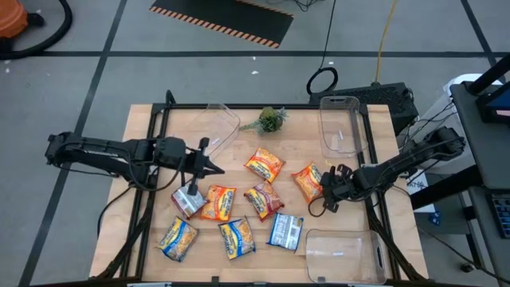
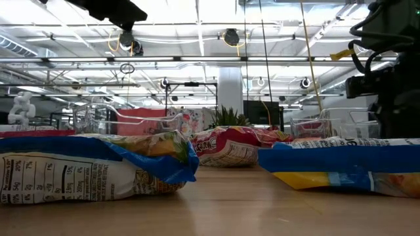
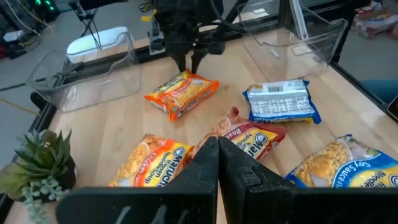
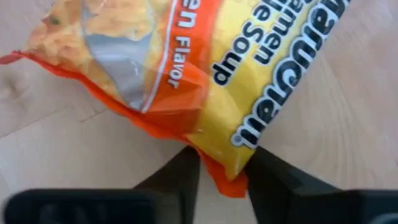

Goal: Sort Maruchan noodles
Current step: Put the top right orange noodle pack into the top left transparent bin

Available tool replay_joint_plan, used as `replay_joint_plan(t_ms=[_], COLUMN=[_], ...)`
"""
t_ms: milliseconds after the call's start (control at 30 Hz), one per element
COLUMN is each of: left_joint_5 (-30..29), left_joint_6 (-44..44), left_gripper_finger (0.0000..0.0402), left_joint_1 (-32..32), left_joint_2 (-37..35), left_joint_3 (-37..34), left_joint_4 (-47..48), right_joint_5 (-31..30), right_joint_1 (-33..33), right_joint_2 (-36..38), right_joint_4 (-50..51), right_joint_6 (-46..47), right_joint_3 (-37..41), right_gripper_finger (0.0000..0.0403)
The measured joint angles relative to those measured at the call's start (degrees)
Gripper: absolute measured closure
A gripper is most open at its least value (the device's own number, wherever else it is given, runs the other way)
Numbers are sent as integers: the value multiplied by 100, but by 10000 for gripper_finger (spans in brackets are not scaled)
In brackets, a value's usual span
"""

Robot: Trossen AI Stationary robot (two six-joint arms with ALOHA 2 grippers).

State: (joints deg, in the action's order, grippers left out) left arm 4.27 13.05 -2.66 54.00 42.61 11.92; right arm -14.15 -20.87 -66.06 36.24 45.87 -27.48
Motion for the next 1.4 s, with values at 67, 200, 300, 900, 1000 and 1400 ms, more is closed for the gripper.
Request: replay_joint_plan(t_ms=[67,200,300,900,1000,1400], left_joint_5=[-2,-37,-322,-1031,-1029,-1023], left_joint_6=[32,281,601,346,331,193], left_gripper_finger=[398,398,398,398,398,398], left_joint_1=[0,0,0,0,0,0], left_joint_2=[0,0,0,0,0,0], left_joint_3=[0,0,0,0,0,0], left_joint_4=[-37,-161,-421,-1421,-1298,-1120], right_joint_5=[2,35,-95,-2201,-2689,-4326], right_joint_1=[3,3,8,31,31,209], right_joint_2=[2,2,2,176,362,1227], right_joint_4=[-6,-47,-147,-671,-607,-1195], right_joint_6=[-2,-47,61,-672,-1253,-3335], right_joint_3=[0,-1,-1,-961,-1328,-1800], right_gripper_finger=[348,394,394,402,402,402])
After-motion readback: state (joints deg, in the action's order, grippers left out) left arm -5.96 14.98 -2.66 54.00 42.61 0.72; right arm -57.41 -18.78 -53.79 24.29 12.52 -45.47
